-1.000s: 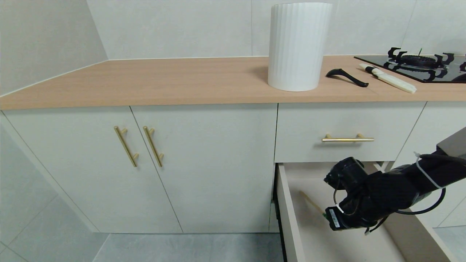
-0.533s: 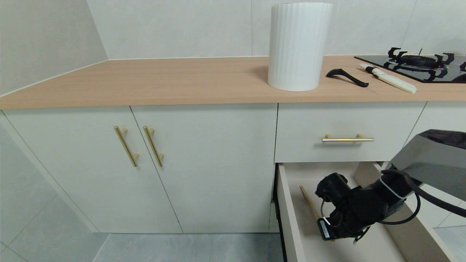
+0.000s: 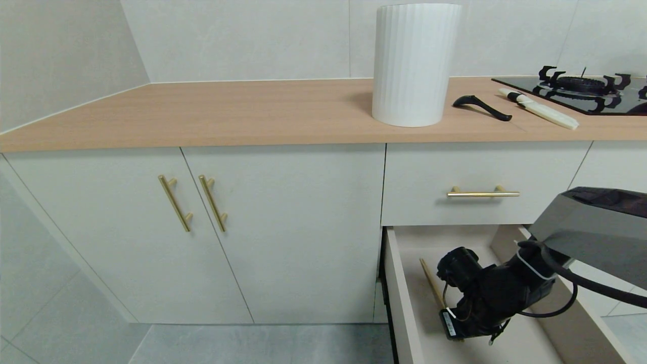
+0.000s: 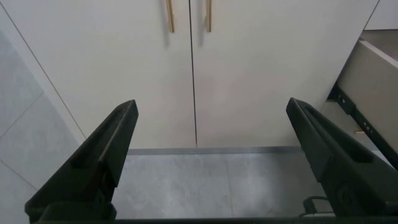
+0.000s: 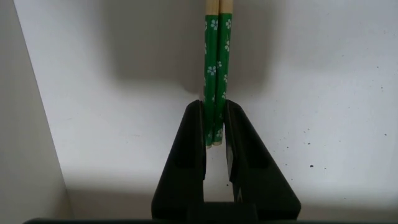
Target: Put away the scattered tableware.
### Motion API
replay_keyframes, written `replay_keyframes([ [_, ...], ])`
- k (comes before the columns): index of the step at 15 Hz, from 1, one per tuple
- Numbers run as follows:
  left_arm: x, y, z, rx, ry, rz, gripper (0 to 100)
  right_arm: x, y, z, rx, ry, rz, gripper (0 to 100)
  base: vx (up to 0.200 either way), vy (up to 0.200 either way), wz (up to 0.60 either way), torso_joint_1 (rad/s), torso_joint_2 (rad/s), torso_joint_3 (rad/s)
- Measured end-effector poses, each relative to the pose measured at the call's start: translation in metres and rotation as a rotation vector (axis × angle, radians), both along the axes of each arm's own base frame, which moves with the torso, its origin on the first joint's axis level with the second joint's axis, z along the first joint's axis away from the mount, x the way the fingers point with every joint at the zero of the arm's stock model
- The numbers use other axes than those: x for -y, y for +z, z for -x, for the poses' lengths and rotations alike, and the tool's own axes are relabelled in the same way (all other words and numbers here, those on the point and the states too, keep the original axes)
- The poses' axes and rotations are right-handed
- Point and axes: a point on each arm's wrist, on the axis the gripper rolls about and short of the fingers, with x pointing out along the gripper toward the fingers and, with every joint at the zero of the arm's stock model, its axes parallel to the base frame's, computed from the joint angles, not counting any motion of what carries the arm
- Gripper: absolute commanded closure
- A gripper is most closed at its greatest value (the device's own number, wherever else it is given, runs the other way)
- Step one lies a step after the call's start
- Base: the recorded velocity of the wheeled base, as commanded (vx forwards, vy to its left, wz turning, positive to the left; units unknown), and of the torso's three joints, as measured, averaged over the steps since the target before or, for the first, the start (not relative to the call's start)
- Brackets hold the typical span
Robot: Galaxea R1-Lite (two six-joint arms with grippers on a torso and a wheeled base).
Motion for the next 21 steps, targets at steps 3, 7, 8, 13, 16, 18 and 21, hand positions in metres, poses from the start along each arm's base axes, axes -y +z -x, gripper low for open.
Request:
replay_keyframes([
  [3, 0.0, 0.0, 0.0, 0.0, 0.0, 0.0, 0, 0.0, -0.001, 0.0, -0.002, -0.001, 0.001, 0, 0.0, 0.0, 0.0, 0.0, 0.0, 0.0],
  [7, 0.0, 0.0, 0.0, 0.0, 0.0, 0.0, 0, 0.0, 0.0, 0.0, 0.0, 0.0, 0.0, 0, 0.0, 0.0, 0.0, 0.0, 0.0, 0.0],
  [8, 0.0, 0.0, 0.0, 0.0, 0.0, -0.001, 0, 0.0, 0.001, 0.0, 0.001, 0.0, -0.001, 0, 0.0, 0.0, 0.0, 0.0, 0.0, 0.0],
  [13, 0.0, 0.0, 0.0, 0.0, 0.001, 0.0, 0, 0.004, 0.034, 0.003, 0.078, -0.016, -0.04, 0, 0.0, 0.0, 0.0, 0.0, 0.0, 0.0],
  [16, 0.0, 0.0, 0.0, 0.0, 0.0, 0.0, 0, 0.015, 0.067, 0.01, 0.155, -0.033, -0.07, 0, 0.0, 0.0, 0.0, 0.0, 0.0, 0.0],
  [18, 0.0, 0.0, 0.0, 0.0, 0.0, 0.0, 0, 0.025, 0.102, 0.017, 0.258, -0.037, -0.099, 0, 0.0, 0.0, 0.0, 0.0, 0.0, 0.0],
  [21, 0.0, 0.0, 0.0, 0.0, 0.001, 0.0, 0, 0.045, 0.147, 0.031, 0.4, -0.044, -0.12, 0, 0.0, 0.0, 0.0, 0.0, 0.0, 0.0],
])
